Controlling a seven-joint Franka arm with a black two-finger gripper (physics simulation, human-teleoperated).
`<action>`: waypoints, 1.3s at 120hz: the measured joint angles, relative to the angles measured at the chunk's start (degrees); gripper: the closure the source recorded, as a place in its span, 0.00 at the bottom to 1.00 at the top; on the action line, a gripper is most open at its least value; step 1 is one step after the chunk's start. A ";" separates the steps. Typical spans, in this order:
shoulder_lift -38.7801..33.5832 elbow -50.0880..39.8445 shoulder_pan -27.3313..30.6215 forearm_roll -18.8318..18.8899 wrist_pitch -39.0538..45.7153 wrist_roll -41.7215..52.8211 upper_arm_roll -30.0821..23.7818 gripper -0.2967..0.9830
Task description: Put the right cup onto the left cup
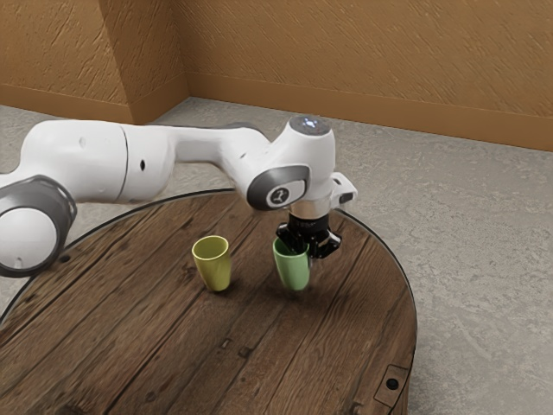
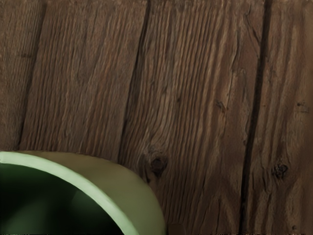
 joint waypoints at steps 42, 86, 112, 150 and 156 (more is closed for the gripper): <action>-19.52 -10.09 0.12 -2.51 -6.29 -0.87 2.42 0.84; -25.36 -15.02 0.28 -7.24 -8.81 3.13 12.75 0.84; -19.87 -9.27 0.74 -7.13 -8.76 7.07 13.16 0.84; -17.17 -8.82 1.06 -7.42 -7.47 11.65 15.19 0.84; -16.52 -8.91 1.06 -7.44 -7.05 12.21 15.24 0.84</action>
